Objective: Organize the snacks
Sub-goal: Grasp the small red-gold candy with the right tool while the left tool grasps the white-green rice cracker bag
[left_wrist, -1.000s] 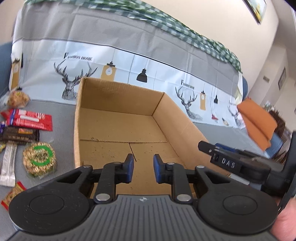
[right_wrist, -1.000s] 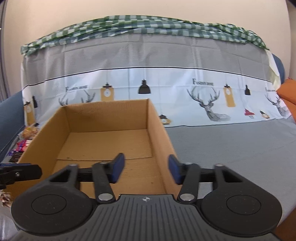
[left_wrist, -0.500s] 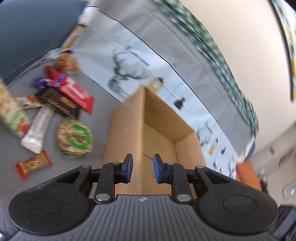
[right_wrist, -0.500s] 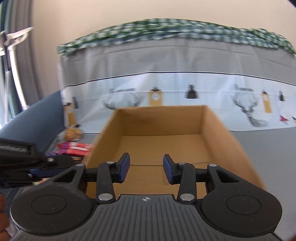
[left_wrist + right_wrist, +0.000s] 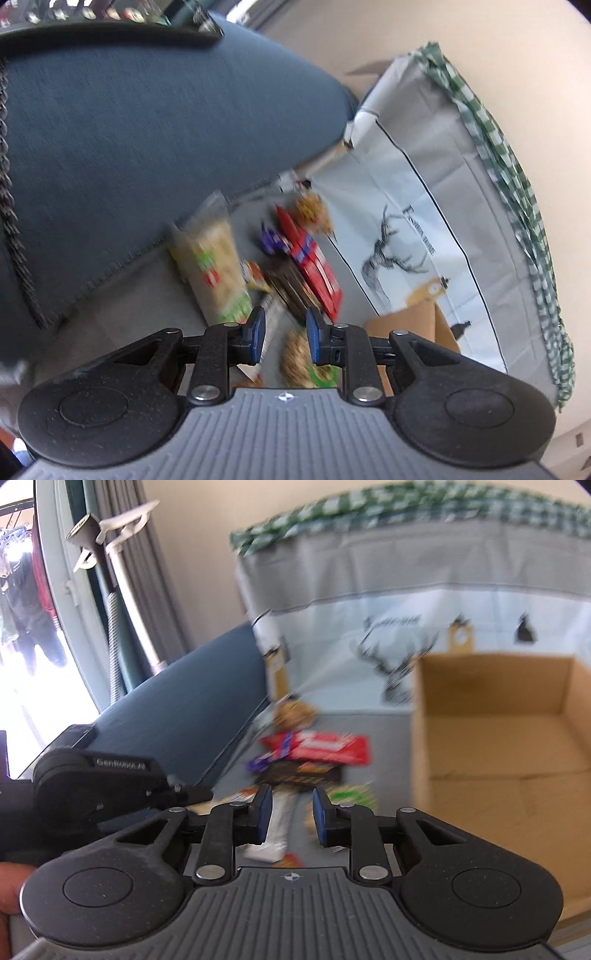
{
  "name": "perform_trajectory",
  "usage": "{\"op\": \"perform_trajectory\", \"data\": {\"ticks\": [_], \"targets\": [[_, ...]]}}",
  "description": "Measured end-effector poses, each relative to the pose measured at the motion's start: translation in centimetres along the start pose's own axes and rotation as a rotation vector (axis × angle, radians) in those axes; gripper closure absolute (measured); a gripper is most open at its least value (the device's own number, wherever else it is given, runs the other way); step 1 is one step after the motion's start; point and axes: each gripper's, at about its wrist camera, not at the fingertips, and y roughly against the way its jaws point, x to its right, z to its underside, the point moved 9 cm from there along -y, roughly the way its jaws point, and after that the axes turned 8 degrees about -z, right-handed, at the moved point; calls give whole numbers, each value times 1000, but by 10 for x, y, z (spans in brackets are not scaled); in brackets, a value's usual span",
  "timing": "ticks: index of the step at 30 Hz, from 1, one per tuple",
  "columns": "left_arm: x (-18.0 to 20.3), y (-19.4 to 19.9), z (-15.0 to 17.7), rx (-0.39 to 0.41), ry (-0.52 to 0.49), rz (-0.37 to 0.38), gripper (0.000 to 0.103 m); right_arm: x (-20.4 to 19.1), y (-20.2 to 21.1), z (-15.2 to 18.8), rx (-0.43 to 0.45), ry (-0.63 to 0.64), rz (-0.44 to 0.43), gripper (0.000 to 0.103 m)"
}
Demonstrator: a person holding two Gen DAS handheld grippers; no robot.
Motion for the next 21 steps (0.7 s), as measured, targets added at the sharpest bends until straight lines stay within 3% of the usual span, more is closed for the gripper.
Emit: {"op": "perform_trajectory", "data": {"ticks": [3,8,12,17,21], "targets": [[-15,-7,-1,16,-3,-34,78,-10,-27,16,-69,-46,-36,78],[-34,-27,-1,8,6,-58,78,-9,-68,48,-211,-117,-17,76],[-40,-41,-1,5,10,-74,69,-5,-92,72,-294,-139,15,75],[-37,-50,-5,22,-16,-87,55,-2,-106,82,-336,-122,60,64],[-39,-55,-8,22,-27,-113,56,-5,-106,85,-352,-58,87,65]]}}
